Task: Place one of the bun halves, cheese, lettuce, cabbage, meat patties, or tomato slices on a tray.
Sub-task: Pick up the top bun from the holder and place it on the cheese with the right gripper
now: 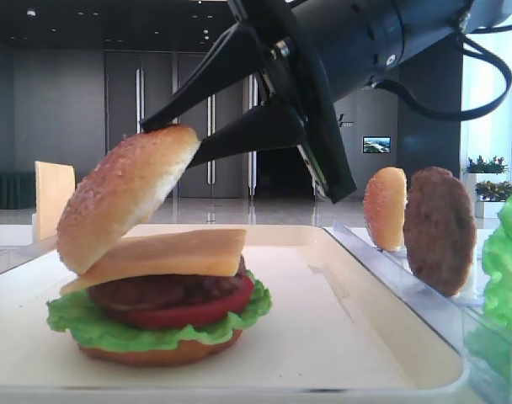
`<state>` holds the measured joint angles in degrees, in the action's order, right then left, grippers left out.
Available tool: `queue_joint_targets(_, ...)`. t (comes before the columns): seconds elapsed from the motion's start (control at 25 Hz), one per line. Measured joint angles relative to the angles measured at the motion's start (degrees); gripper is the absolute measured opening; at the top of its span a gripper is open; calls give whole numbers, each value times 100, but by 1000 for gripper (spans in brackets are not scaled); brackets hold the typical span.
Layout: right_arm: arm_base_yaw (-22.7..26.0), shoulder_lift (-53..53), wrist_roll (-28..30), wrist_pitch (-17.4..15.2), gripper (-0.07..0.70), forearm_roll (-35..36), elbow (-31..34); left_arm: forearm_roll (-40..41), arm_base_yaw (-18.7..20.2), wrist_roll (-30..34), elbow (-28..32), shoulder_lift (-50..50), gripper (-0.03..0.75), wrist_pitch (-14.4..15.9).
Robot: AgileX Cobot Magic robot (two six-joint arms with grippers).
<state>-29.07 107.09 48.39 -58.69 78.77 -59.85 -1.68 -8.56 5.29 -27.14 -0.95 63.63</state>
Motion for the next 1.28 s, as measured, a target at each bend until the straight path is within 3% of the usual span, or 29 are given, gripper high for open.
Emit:
queue_joint_targets(0.24, 0, 0, 0, 0, 199, -18, 0, 0, 0, 0, 0, 0, 93, 0)
queue_joint_targets(0.6, 0, 0, 0, 24, 375, -162, 0, 0, 0, 0, 0, 0, 93, 0)
queue_joint_targets(1.28, 0, -230, -34, 669, 388, -674, 0, 0, 0, 0, 0, 0, 93, 0)
